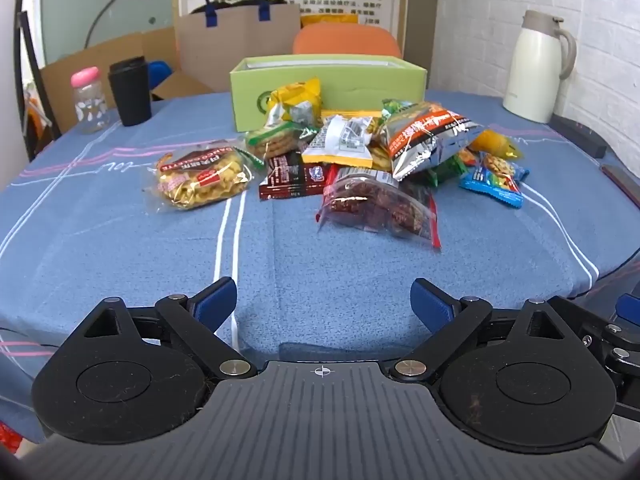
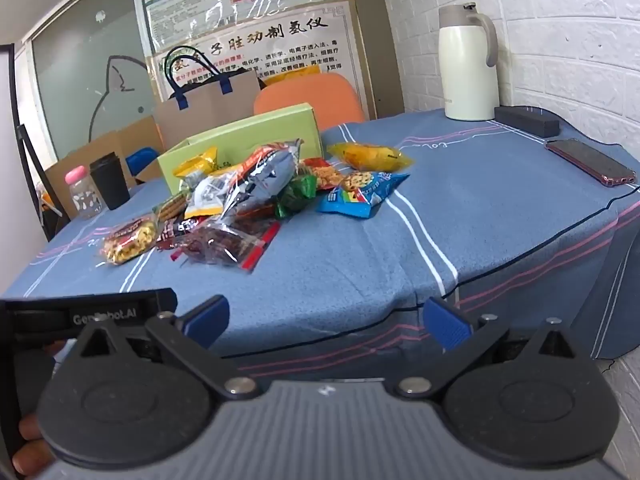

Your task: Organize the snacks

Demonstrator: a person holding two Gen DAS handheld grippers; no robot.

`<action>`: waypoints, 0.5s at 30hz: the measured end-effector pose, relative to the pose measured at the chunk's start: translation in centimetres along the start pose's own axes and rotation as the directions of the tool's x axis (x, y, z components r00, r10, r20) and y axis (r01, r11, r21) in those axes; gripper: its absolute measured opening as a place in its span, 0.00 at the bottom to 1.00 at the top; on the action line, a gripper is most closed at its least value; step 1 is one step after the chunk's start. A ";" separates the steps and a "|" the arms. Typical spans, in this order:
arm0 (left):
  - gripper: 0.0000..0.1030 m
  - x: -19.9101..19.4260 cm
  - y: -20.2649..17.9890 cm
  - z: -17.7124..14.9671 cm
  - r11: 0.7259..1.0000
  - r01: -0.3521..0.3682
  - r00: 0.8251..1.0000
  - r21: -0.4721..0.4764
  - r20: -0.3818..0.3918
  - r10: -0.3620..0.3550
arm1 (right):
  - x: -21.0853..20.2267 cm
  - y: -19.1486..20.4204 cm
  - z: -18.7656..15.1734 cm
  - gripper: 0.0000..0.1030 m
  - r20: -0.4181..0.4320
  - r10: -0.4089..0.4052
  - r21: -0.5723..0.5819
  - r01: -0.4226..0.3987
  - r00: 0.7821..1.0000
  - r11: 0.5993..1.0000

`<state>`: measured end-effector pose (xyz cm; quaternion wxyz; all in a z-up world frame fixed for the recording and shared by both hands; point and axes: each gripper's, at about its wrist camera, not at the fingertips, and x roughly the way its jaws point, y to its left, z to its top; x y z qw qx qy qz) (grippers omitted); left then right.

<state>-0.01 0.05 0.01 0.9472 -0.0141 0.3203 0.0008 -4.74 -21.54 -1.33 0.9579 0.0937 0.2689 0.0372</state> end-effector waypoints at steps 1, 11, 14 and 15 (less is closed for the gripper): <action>0.81 0.0 0.0 0.0 1.000 -0.002 1.000 0.000 0.000 0.002 | 0.0 0.0 0.0 1.00 0.000 0.001 0.001 -0.001 1.000 1.000; 0.82 0.0 -0.3 -0.2 1.000 -0.003 1.000 0.016 -0.006 0.003 | 0.1 -0.2 0.1 1.00 -0.004 0.004 0.008 -0.004 1.000 1.000; 0.82 0.3 -0.4 -0.3 1.000 -0.002 1.000 0.015 -0.013 0.003 | 0.3 0.1 -0.1 1.00 -0.004 0.004 0.006 -0.004 1.000 1.000; 0.82 0.4 -0.4 -0.2 1.000 0.001 1.000 0.015 -0.016 -0.001 | 0.2 -0.4 -0.2 1.00 -0.005 0.004 0.005 -0.004 1.000 1.000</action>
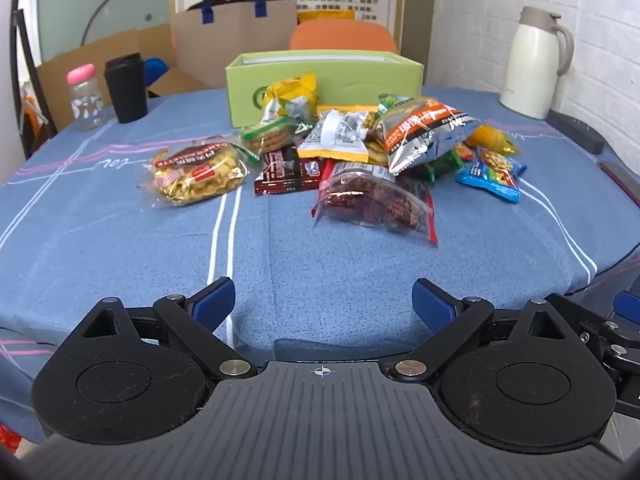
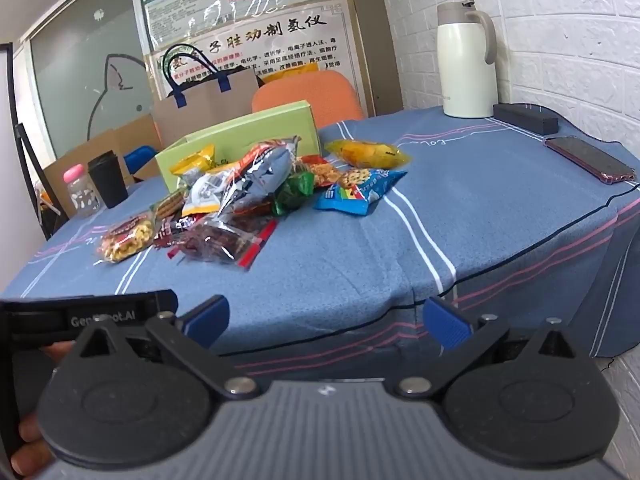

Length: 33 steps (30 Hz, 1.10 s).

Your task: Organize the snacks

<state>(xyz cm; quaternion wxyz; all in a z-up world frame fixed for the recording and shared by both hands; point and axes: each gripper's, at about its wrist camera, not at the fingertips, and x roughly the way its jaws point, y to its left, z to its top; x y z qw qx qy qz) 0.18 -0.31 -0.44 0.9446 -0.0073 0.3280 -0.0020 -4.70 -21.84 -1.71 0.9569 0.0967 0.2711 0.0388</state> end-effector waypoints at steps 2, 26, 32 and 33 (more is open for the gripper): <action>0.82 0.0 0.1 0.0 1.000 0.004 1.000 -0.003 -0.002 -0.004 | 0.0 0.1 0.0 1.00 -0.001 0.000 -0.002 0.000 1.000 1.000; 0.83 0.0 0.5 -0.1 0.999 0.040 0.999 -0.007 -0.004 -0.040 | 0.3 0.7 0.1 1.00 -0.013 -0.004 -0.021 0.004 1.000 1.000; 0.84 0.1 0.5 -0.2 0.999 0.033 0.999 -0.009 -0.008 -0.033 | 0.4 0.8 0.1 1.00 -0.014 -0.004 -0.024 0.004 1.000 1.000; 0.84 0.1 0.6 -0.2 0.999 0.034 0.999 -0.011 -0.010 -0.034 | 0.4 0.8 0.1 1.00 -0.015 -0.004 -0.025 0.004 1.000 1.000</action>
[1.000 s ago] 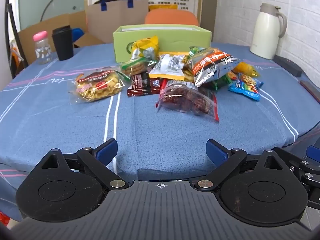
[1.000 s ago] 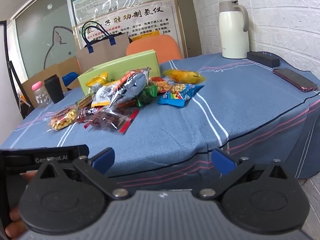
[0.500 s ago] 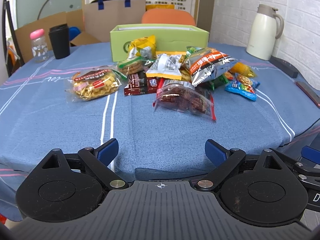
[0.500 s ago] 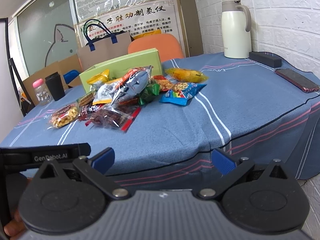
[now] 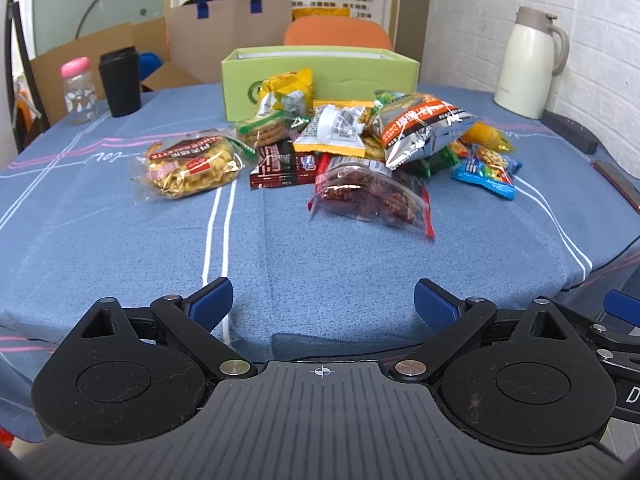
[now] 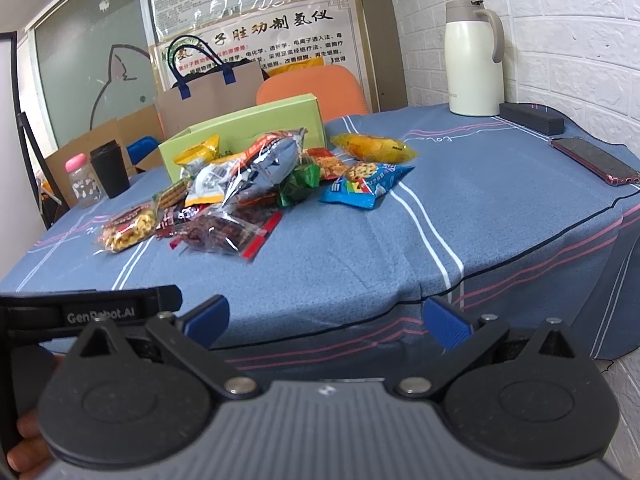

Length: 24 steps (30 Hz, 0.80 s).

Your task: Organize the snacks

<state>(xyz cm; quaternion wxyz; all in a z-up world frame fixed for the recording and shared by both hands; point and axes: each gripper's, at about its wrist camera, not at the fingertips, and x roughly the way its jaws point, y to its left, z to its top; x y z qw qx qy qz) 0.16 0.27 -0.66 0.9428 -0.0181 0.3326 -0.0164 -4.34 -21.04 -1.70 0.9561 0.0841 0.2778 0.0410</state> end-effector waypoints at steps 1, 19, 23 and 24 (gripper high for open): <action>0.84 0.1 0.1 0.0 1.000 0.001 1.000 -0.003 -0.003 -0.001 | 0.0 0.0 0.0 1.00 -0.001 0.000 0.000 0.000 1.000 1.000; 0.85 0.3 1.1 0.3 0.998 -0.012 1.000 -0.056 -0.007 0.012 | 0.0 0.2 -0.1 1.00 0.003 0.005 -0.015 -0.005 1.000 1.000; 0.85 1.3 2.3 1.7 0.994 -0.005 1.000 -0.109 -0.031 0.001 | -0.4 0.4 0.4 1.00 0.042 0.014 -0.031 -0.013 0.999 0.999; 0.85 1.6 2.7 2.1 0.992 0.006 0.999 -0.125 -0.040 -0.011 | -0.2 0.6 0.6 1.00 0.053 0.011 -0.042 -0.009 0.999 0.999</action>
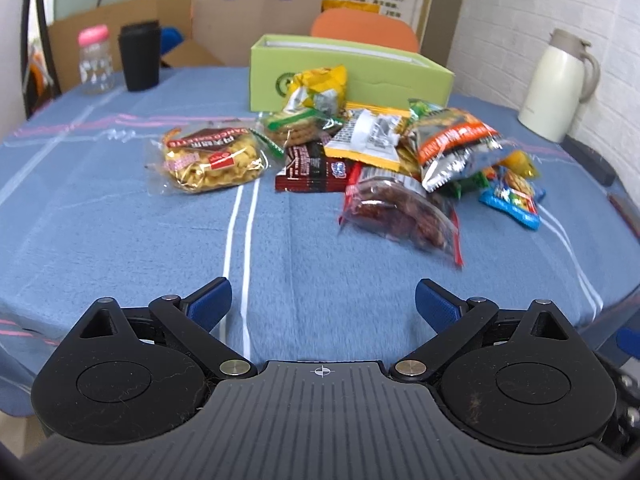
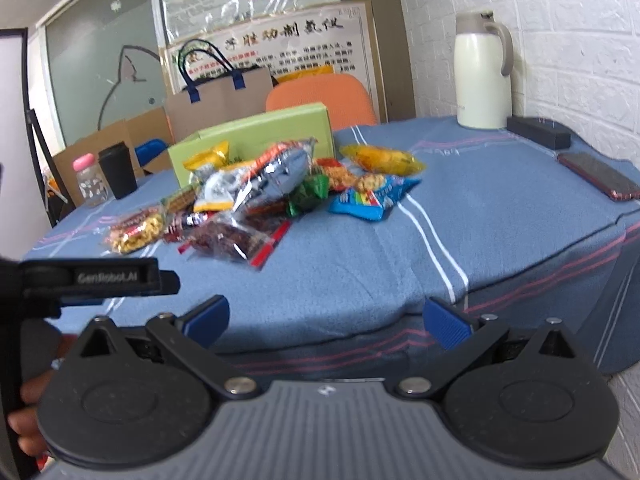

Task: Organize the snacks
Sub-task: 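Reach the left gripper to the silver snack bag and close on it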

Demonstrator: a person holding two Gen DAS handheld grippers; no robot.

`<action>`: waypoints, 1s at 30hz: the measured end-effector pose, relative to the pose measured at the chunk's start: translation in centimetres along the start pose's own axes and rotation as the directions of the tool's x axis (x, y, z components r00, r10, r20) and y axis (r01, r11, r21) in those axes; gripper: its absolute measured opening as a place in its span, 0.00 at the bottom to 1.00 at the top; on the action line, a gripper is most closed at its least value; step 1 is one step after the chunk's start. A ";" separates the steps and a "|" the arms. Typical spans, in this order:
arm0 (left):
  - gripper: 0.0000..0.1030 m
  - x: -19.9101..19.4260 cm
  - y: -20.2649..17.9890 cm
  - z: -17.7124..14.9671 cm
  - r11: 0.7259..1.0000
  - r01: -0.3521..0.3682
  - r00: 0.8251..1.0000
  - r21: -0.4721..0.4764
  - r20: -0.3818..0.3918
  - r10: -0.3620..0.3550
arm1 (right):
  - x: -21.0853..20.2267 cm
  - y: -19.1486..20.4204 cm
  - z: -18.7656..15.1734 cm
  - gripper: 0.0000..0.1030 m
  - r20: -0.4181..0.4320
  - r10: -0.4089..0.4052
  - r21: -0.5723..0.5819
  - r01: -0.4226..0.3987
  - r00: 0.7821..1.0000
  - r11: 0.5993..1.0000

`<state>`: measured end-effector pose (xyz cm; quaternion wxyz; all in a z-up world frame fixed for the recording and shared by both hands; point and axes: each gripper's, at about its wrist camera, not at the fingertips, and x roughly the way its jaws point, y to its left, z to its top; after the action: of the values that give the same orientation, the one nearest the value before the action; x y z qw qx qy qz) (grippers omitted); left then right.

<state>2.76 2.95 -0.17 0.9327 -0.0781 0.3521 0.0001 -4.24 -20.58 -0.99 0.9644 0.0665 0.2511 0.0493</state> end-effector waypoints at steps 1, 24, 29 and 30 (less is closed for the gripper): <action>0.85 0.2 0.3 0.5 1.000 0.010 1.000 -0.012 -0.009 -0.010 | 0.4 0.2 0.2 1.00 0.007 0.000 -0.019 0.000 1.000 1.000; 0.88 1.8 10.8 7.8 0.982 -0.009 1.000 -0.191 -0.031 0.003 | 11.0 2.0 3.0 0.99 -0.133 0.052 -0.186 -0.076 0.990 0.980; 0.86 2.7 10.2 10.0 0.984 0.094 0.995 -0.152 -0.021 -0.098 | 9.4 2.0 6.2 1.00 -0.108 0.187 -0.099 -0.198 0.976 0.975; 0.85 2.9 9.5 10.5 0.983 0.119 0.992 -0.137 -0.013 -0.122 | 8.9 2.3 7.2 1.00 -0.079 0.205 -0.109 -0.212 0.976 0.971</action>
<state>11.34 13.69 4.36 0.9198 -0.1626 0.3556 -0.0333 6.93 -17.93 1.37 0.9472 0.0345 0.2715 0.1670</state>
